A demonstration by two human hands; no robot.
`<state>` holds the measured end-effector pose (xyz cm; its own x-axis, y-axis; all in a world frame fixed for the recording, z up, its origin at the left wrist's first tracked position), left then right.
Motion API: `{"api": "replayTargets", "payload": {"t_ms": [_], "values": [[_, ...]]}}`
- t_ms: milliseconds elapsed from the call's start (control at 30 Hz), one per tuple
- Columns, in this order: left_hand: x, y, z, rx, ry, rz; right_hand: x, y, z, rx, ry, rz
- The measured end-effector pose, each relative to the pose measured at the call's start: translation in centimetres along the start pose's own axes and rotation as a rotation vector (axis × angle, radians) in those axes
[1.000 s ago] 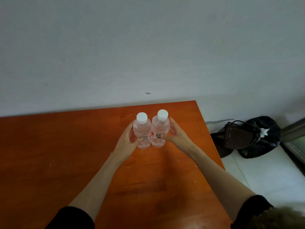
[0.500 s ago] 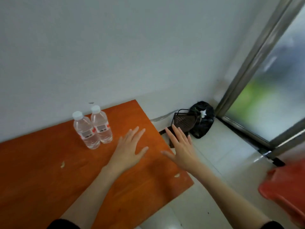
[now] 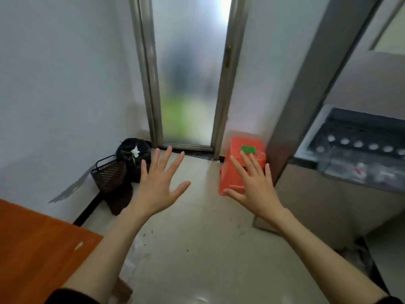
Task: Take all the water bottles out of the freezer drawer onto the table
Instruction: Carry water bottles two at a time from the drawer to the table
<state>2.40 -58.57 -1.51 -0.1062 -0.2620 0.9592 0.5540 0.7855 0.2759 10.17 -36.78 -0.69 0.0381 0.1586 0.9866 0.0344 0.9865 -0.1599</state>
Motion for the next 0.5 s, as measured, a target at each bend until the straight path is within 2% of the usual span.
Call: {"api": "replayTargets", "payload": {"t_ms": [267,500], "values": [[-4.6,17.2,11.4,-0.325,-0.051,0.049,4.7,17.5,-6.0,-0.350,0.082,-0.050],[-9.5,28.7,22.0,-0.482,-0.070,0.057,6.6,31.2,-6.2,-0.514,0.093,-0.110]]}}
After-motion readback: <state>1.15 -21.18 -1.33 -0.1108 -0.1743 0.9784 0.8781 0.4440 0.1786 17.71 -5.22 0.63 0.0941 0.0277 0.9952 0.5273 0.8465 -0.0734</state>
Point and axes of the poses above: each hand's wrist, its own z-axis towards the middle knuckle, its own x-axis out of the back of the hand, y = z × x, the point moved 5 cm from there along z, towards the middle knuckle, and after that the axes turned 11 degrees about -y, right-handed, at the moved point
